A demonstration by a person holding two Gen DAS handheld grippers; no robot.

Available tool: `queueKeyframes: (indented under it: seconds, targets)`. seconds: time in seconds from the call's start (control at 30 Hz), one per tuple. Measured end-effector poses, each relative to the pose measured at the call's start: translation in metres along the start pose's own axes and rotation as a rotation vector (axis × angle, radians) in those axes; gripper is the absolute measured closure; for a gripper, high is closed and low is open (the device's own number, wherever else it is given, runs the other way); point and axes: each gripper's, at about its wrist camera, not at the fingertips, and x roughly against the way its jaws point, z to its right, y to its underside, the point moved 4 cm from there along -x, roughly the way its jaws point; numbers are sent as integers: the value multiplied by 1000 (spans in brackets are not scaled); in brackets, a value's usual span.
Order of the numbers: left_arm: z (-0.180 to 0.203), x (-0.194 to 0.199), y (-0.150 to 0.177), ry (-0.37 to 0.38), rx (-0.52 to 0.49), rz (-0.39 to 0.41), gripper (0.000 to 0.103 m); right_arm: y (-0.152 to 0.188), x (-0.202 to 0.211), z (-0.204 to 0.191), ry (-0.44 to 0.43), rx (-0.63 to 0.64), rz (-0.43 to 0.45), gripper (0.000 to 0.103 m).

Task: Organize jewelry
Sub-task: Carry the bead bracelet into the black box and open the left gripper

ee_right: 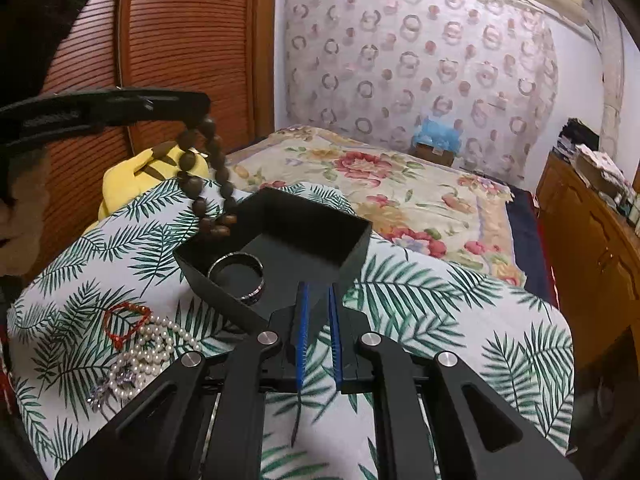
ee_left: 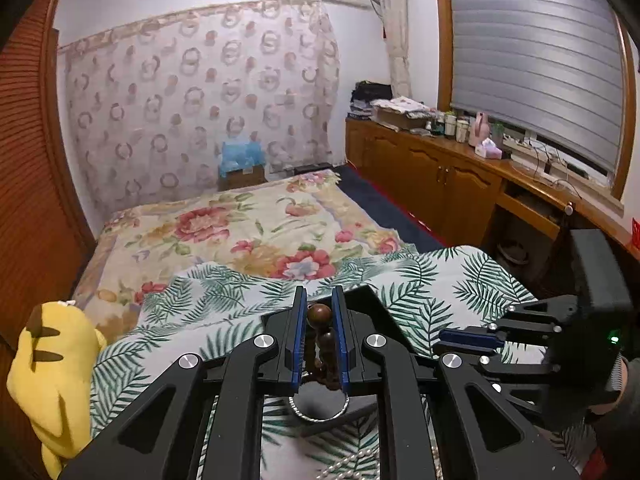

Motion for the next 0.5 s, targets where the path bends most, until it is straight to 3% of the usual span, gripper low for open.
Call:
queueKeyframes:
  seconds: [0.3,0.5]
  targets:
    - [24,-21,1,43,-8,-31,90,21,0,12,20,-20,-25,92]
    - [20,-13,11,40,2,-35,75,26,7,3,-9,-28,-18,92]
